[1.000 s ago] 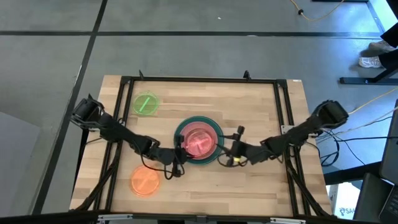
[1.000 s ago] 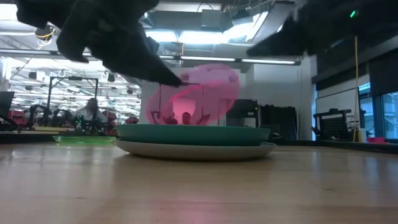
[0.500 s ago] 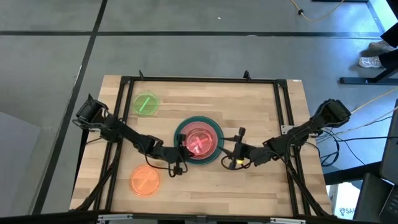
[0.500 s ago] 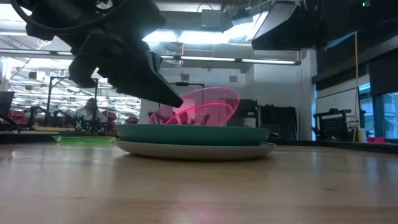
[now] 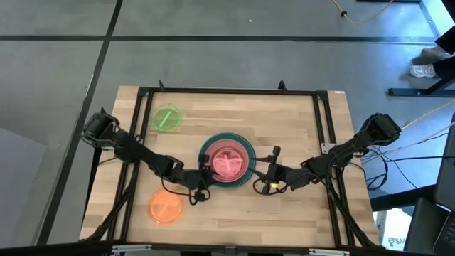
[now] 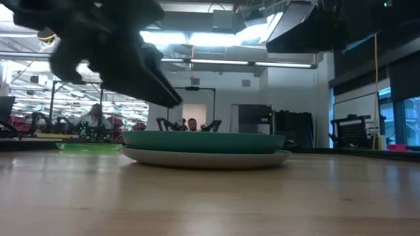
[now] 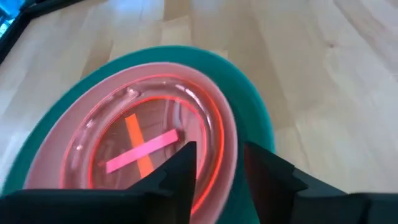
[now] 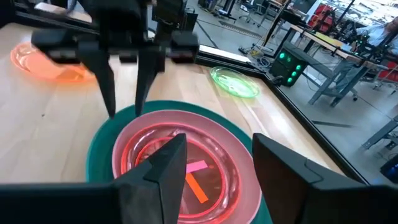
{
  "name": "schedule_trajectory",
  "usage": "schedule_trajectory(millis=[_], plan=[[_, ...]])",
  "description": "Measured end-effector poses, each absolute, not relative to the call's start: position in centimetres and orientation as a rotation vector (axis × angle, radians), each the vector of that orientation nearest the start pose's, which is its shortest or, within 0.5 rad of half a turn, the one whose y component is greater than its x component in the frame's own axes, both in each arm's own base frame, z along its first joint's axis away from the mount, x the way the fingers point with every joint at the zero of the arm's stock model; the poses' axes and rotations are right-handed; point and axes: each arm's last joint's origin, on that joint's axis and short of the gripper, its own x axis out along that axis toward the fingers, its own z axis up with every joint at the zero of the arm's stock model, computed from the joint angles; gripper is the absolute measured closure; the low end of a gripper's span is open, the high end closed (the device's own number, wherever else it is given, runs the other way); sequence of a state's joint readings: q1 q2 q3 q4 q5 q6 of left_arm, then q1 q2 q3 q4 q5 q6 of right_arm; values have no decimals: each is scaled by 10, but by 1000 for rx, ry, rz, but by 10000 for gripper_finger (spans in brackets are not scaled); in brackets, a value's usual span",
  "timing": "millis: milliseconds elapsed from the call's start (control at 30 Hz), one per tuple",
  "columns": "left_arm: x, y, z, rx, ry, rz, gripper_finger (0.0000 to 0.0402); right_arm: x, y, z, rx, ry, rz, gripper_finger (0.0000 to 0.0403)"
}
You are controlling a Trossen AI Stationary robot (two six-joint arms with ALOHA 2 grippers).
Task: Stack plastic plates
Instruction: Stack the light green plate on top of the light pink plate
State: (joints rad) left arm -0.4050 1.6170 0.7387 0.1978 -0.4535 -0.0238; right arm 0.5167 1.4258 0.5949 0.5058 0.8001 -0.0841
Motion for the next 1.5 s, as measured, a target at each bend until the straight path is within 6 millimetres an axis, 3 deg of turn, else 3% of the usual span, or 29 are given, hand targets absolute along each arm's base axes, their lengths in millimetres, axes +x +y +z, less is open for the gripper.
schedule_trajectory(millis=[367, 667, 900, 1100, 1500], plan=[[245, -101, 188, 277, 719, 274, 285, 249, 118, 195, -283, 277, -270, 226], [217, -65, 184, 263, 985, 481, 301, 249, 118, 195, -279, 278, -256, 226], [213, -30, 180, 248, 1136, 607, 307, 249, 118, 195, -279, 277, -255, 226], [211, -5, 177, 142, 1275, 589, 307, 249, 118, 195, -279, 278, -255, 226], [205, 51, 177, 20, 1357, 709, 308, 249, 118, 195, -279, 278, -255, 226]])
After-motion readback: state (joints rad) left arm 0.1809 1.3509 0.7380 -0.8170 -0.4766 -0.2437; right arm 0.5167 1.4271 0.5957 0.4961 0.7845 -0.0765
